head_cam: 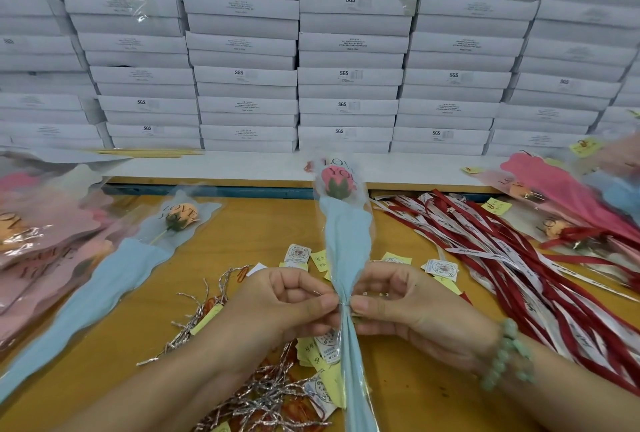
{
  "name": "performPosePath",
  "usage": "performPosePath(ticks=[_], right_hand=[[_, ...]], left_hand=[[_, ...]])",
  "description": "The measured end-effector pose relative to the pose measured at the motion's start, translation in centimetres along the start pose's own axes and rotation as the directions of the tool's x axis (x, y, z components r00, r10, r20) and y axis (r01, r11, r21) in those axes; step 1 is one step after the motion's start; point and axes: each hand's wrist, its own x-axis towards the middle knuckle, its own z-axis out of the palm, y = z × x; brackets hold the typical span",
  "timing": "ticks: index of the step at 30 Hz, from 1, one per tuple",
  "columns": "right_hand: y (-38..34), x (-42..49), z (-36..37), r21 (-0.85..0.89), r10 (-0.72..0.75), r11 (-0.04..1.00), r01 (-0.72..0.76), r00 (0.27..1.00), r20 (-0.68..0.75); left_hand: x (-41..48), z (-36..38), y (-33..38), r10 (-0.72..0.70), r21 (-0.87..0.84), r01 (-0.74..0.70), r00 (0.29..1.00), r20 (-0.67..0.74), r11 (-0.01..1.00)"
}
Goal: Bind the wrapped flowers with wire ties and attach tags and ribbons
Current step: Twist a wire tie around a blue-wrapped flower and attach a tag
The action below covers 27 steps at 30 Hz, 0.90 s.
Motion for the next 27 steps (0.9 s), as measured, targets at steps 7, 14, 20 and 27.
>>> performPosePath(ticks=[7, 14, 20, 27], right_hand=[[0.11, 0.0, -0.08, -0.007, -0.002, 1.0, 0.002, 1.0, 0.008], [0.18, -0.08, 0.16, -0.037, -0.02, 0.999, 0.021, 1.0, 0.004], [0.39, -0.03, 0.22, -0.036, -0.049, 0.998, 0.048, 0.999, -0.017], [0.64, 0.08, 0.05, -0.044, -0.06, 0.997, 0.058, 0.997, -0.055]], left_hand=[[0.16, 0.04, -0.45, -0.099, -0.216, 0.098, 0.995, 0.006, 0.971], [0.06, 0.66, -0.89, -0.134, -0.322, 0.136, 0.991, 0.029, 0.937], [-0.06, 0.92, -0.85, -0.165, -0.355, 0.151, 0.986, -0.009, 0.923], [-0.41, 0.95, -0.62, -0.114, -0.233, 0.1, 0.992, -0.047, 0.967]])
